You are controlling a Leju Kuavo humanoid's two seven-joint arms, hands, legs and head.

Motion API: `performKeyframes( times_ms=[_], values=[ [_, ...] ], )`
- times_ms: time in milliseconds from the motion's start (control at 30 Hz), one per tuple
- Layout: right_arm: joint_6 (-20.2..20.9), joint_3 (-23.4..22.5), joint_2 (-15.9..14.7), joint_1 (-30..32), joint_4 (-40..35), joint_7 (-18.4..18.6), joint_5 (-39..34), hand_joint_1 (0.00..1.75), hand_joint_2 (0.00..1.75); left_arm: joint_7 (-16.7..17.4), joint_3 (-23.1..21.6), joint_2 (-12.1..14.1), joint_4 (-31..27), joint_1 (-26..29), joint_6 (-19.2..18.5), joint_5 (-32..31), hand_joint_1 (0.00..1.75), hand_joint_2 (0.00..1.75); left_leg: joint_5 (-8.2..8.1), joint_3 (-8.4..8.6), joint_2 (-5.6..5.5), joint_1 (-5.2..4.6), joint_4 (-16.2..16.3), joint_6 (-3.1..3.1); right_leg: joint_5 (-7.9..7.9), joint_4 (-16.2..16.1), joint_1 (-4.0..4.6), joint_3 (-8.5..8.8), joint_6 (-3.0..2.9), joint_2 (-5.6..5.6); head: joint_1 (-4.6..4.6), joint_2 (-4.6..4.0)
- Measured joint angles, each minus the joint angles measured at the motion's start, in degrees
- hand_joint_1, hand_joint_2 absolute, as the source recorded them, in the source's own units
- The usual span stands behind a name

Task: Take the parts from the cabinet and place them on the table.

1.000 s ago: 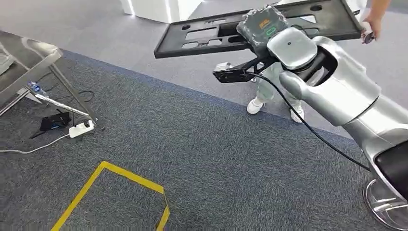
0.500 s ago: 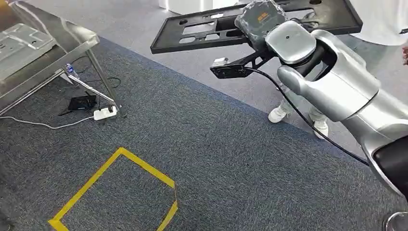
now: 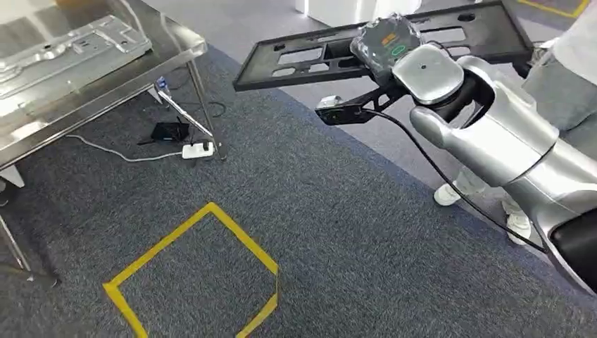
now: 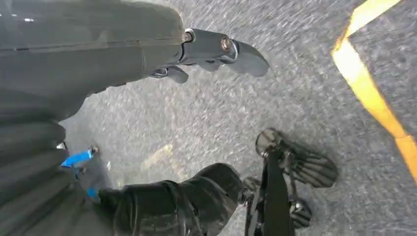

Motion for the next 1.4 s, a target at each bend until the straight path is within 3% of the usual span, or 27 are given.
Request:
performKeyframes(
  times_ms=[33,100,133,200,233,267,333,367,400,533,567,600,633,733,800,867,900,933,1033,1067,1133,1167,1233,1267,1333,1367,1400],
  values=[
    [0.02,0.00,0.00,0.00,-0.22,0.07,0.00,1.61,1.75,-0.02,0.00,0.07,0.00,0.16,0.02,-0.07,0.00,1.75,0.03,-0.10,-0.37,-0.05,0.01,-0.28,0.24,-0.56,-0.46,0.29,-0.44,-0.85,-0.09,0.00],
    [0.31,-0.02,-0.18,-0.06,-0.42,0.37,0.00,1.61,1.75,-0.20,0.00,-0.35,-0.02,0.26,0.02,-0.31,0.00,1.75,-1.98,-1.33,6.23,-0.63,2.98,-0.66,0.34,-1.27,-0.27,1.11,-1.25,-2.30,-0.57,0.00],
    [0.33,-0.02,-0.17,-0.21,-0.44,0.48,0.00,1.61,1.75,-0.42,0.00,-0.44,-0.02,0.17,0.09,-0.50,0.00,1.75,-3.80,-3.09,7.59,-0.42,6.68,-0.86,0.26,-1.28,-0.03,1.23,-1.44,-3.02,-0.55,0.00],
    [0.37,0.00,-0.24,-0.24,-0.59,0.46,0.00,1.61,1.75,-0.79,0.00,-0.57,-0.02,0.06,0.33,-0.63,0.00,1.75,-6.68,-7.19,8.47,-0.15,14.63,-0.90,0.06,-1.28,0.34,1.33,-1.68,-4.45,-0.61,0.00],
    [0.39,0.02,-0.22,-0.21,-0.64,0.39,0.00,1.61,1.75,-0.94,0.00,-0.72,-0.02,0.05,0.40,-0.63,0.00,1.75,-6.51,-7.96,8.54,-0.14,15.81,-0.82,-0.04,-1.27,0.47,1.34,-1.71,-5.19,-0.61,0.00],
    [0.39,0.09,-0.22,-0.20,-0.70,0.35,0.00,1.61,1.75,-1.07,0.00,-0.88,-0.02,0.08,0.53,-0.61,0.00,1.75,-5.38,-7.39,8.56,-0.13,14.49,-0.72,-0.14,-1.26,0.54,1.38,-1.67,-5.88,-0.64,0.00],
    [0.35,0.11,-0.22,-0.21,-0.72,0.31,0.00,1.61,1.75,-1.14,0.00,-1.05,-0.02,0.16,0.68,-0.61,0.00,1.75,-1.12,-2.83,9.42,-0.21,6.09,-0.49,-0.49,-1.26,0.67,1.75,-1.56,-7.24,-0.64,0.00],
    [0.31,0.11,-0.22,-0.23,-0.72,0.31,0.00,1.61,1.75,-1.14,0.00,-1.14,-0.02,0.11,0.83,-0.61,0.00,1.75,0.28,-0.10,11.83,-0.44,1.17,-0.28,-0.71,-1.26,0.78,2.07,-1.33,-7.80,-0.61,0.00],
    [0.26,0.11,-0.24,-0.29,-0.72,0.31,0.00,1.61,1.75,-1.11,0.00,-1.29,0.00,-0.08,0.92,-0.61,0.00,1.75,-0.82,0.75,13.58,-1.66,0.16,0.09,-0.87,-1.35,1.18,2.11,-1.05,-8.35,-0.59,0.00],
    [0.13,0.17,-0.09,-0.26,-0.72,-0.11,0.00,1.61,1.75,-0.46,0.00,-1.40,0.00,0.01,0.98,-0.55,0.00,1.75,-0.56,0.83,10.66,-1.75,-0.68,1.51,-1.55,-1.55,1.22,3.02,0.19,-10.59,-0.46,0.00],
    [0.09,0.15,-0.15,-0.16,-0.74,-0.20,0.00,1.61,1.75,-0.35,0.00,-1.47,-0.02,0.12,0.98,-0.55,0.00,1.75,-0.32,1.63,10.06,-1.19,-1.35,1.88,-2.07,-1.13,0.65,2.91,0.55,-9.49,-0.46,0.00],
    [0.09,0.17,-0.17,-0.22,-0.70,-0.20,0.00,1.61,1.75,-0.33,0.00,-1.47,0.00,0.06,0.96,-0.50,0.00,1.75,-0.33,1.85,9.36,-1.12,-1.48,2.17,-3.24,0.94,0.60,2.13,0.58,-6.43,0.11,0.00],
    [0.00,0.17,-0.17,-0.30,-0.68,-0.20,0.00,1.61,1.75,-0.24,0.00,-1.47,0.00,-0.09,0.96,-0.48,0.00,1.75,-0.24,1.86,8.84,-1.12,-1.47,2.58,-5.26,4.95,0.63,0.07,0.48,-4.85,0.30,0.00],
    [-0.04,0.31,-0.22,0.27,-0.59,-0.28,0.00,1.61,1.75,-0.37,0.00,-1.60,0.00,-0.30,0.96,-0.46,0.00,1.75,-0.40,1.87,6.48,-1.15,-1.33,2.83,-8.34,15.76,0.65,-6.34,0.65,-3.44,0.35,0.00],
    [-0.06,0.33,-0.24,0.64,-0.53,-0.28,-0.07,1.61,1.75,-0.63,0.00,-1.66,0.00,-0.20,0.96,-0.46,0.00,1.75,-0.55,1.93,4.58,-1.11,-1.06,2.74,-4.56,12.09,0.57,-5.64,0.52,-3.36,0.46,0.00],
    [-0.17,0.33,-0.22,0.56,-0.55,-0.22,-0.15,1.61,1.75,-0.85,0.00,-1.79,0.00,-0.12,1.03,-0.48,0.00,1.75,-0.84,1.94,2.85,-0.99,-0.58,2.32,0.84,2.36,0.30,-1.57,0.29,-1.69,0.43,0.00],
    [-0.30,0.33,-0.22,0.63,-0.53,-0.22,-0.15,1.61,1.75,-0.92,0.00,-1.81,0.00,-0.08,1.05,-0.48,0.00,1.75,-1.03,1.61,2.18,-0.83,-0.42,2.03,0.46,0.12,-0.01,-0.47,0.17,1.46,0.39,0.00],
    [-0.44,0.35,-0.22,0.62,-0.55,-0.24,-0.15,1.61,1.75,-0.94,0.00,-1.79,0.00,-0.36,1.07,-0.50,0.00,1.75,-1.07,1.23,1.44,-1.05,0.26,1.79,0.30,-0.99,-0.32,0.02,0.36,2.03,0.26,0.00],
    [-0.59,0.35,-0.13,0.89,-0.44,-0.24,-0.15,1.61,1.75,-0.94,0.00,-1.79,0.00,0.10,1.23,-0.48,0.00,1.75,-0.56,0.83,-0.85,-0.34,-0.47,0.58,0.41,-1.13,0.36,0.32,-0.43,-0.36,0.79,0.00],
    [-0.72,0.35,-0.04,0.85,-0.44,-0.22,-0.15,1.61,1.75,-0.92,0.00,-1.66,0.00,0.28,1.23,-0.48,0.00,1.75,-0.79,0.57,-0.49,-0.40,-0.43,0.54,0.65,-1.67,-0.20,0.82,-0.84,-1.33,0.92,0.00],
    [-0.81,0.35,-0.04,0.88,-0.39,-0.20,-0.11,1.61,1.75,-0.92,0.00,-1.90,0.00,0.27,1.20,-0.46,0.00,1.75,-3.24,-1.15,6.16,-0.79,3.81,-0.21,0.58,-2.26,0.12,1.56,-1.47,-2.77,0.24,0.00],
    [-0.85,0.35,-0.04,0.88,-0.35,-0.17,-0.07,1.61,1.75,-0.92,0.00,-1.90,0.00,0.09,1.23,-0.46,0.00,1.75,-5.00,-3.29,7.54,-0.54,8.08,-0.52,0.47,-2.25,0.30,1.69,-1.63,-3.53,0.28,0.00],
    [-0.87,0.39,-0.04,1.09,-0.31,-0.22,-0.04,1.61,1.75,-0.92,0.00,-1.92,0.00,0.07,1.23,-0.17,0.00,1.75,-7.09,-7.28,8.39,-0.29,15.18,-0.81,0.17,-2.21,0.37,1.84,-1.73,-5.13,0.17,0.00],
    [-0.87,0.42,-0.04,1.29,-0.31,-0.22,-0.04,1.61,1.75,-0.92,0.00,-1.95,0.00,0.07,1.22,-0.15,0.00,1.75,-6.49,-7.72,8.53,-0.23,15.47,-0.88,0.04,-2.20,0.36,1.92,-1.69,-5.87,0.13,0.00],
    [-0.87,0.42,-0.04,1.53,-0.31,-0.22,-0.04,1.61,1.75,-0.92,0.00,-1.97,0.00,0.17,1.23,-0.13,0.00,1.75,-2.26,-4.49,9.00,-0.20,8.67,-0.88,-0.37,-2.10,0.37,2.22,-1.44,-7.41,0.17,0.00],
    [-0.87,0.42,-0.02,1.50,-0.33,-0.22,-0.04,1.61,1.75,-0.92,0.00,-1.97,0.00,0.16,1.23,-0.13,0.00,1.75,0.15,-1.61,10.07,-0.25,3.24,-0.71,-0.65,-2.02,0.37,2.46,-1.25,-8.09,0.13,0.00],
    [-0.89,0.42,-0.02,1.47,-0.33,-0.22,-0.02,1.61,1.75,-0.92,0.00,-1.99,0.00,0.08,1.23,-0.13,0.00,1.75,0.10,0.02,12.60,-0.70,-0.53,-0.59,-0.92,-1.99,0.52,2.74,-0.98,-8.69,0.17,0.00]
  ],
)
